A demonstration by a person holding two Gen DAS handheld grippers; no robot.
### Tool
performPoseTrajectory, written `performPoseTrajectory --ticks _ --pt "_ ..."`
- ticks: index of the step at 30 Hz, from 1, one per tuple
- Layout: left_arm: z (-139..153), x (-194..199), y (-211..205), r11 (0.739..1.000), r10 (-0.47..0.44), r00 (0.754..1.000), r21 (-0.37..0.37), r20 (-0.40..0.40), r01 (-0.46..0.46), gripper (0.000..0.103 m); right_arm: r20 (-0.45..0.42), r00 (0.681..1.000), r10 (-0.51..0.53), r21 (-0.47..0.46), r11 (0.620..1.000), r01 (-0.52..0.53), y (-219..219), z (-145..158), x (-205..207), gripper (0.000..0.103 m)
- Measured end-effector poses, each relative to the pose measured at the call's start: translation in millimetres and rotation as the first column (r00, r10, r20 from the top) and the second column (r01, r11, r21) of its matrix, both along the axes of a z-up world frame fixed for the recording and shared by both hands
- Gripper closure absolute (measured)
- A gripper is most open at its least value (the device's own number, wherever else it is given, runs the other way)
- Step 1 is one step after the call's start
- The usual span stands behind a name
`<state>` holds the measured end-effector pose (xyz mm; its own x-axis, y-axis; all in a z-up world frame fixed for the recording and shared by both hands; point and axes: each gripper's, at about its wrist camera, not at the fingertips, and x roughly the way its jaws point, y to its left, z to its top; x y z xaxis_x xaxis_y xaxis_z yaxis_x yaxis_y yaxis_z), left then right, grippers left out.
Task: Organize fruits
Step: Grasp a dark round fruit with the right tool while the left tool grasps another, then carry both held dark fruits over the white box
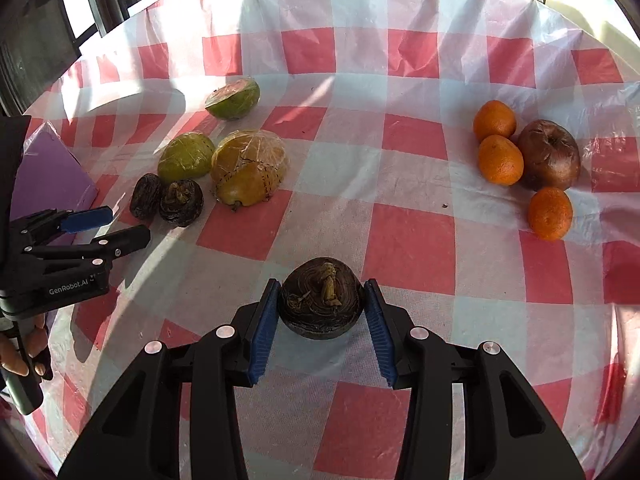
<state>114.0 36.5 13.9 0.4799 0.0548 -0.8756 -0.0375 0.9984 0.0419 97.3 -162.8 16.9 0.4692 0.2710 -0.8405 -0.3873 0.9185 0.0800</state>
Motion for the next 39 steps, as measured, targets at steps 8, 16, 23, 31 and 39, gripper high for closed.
performPoseTrajectory --ticks 8,16,23,31,39 --pt "4 22 -15 0.985 -0.167 0.986 0.034 -0.015 0.167 0.063 -0.030 0.998 -0.058 0.011 0.998 0.058 -32 -3 -46 0.060" --pt "7 -37 -39 0.992 -0.126 0.992 -0.023 -0.008 0.126 0.064 -0.036 0.994 -0.099 0.002 0.995 0.099 -35 1 -74 0.060" --pt "5 -119 -53 0.980 -0.146 0.988 -0.141 -0.040 0.140 0.064 -0.064 0.991 -0.117 0.023 0.993 0.119 -37 16 -100 0.060" --pt "39 -150 -47 0.948 -0.282 0.959 -0.150 0.020 0.281 0.064 -0.098 0.974 -0.206 0.045 0.976 0.212 -36 26 -133 0.060" --pt "75 -156 -39 0.919 -0.378 0.923 -0.098 0.067 0.383 0.064 -0.138 0.943 -0.302 0.067 0.947 0.313 -23 25 -163 0.060"
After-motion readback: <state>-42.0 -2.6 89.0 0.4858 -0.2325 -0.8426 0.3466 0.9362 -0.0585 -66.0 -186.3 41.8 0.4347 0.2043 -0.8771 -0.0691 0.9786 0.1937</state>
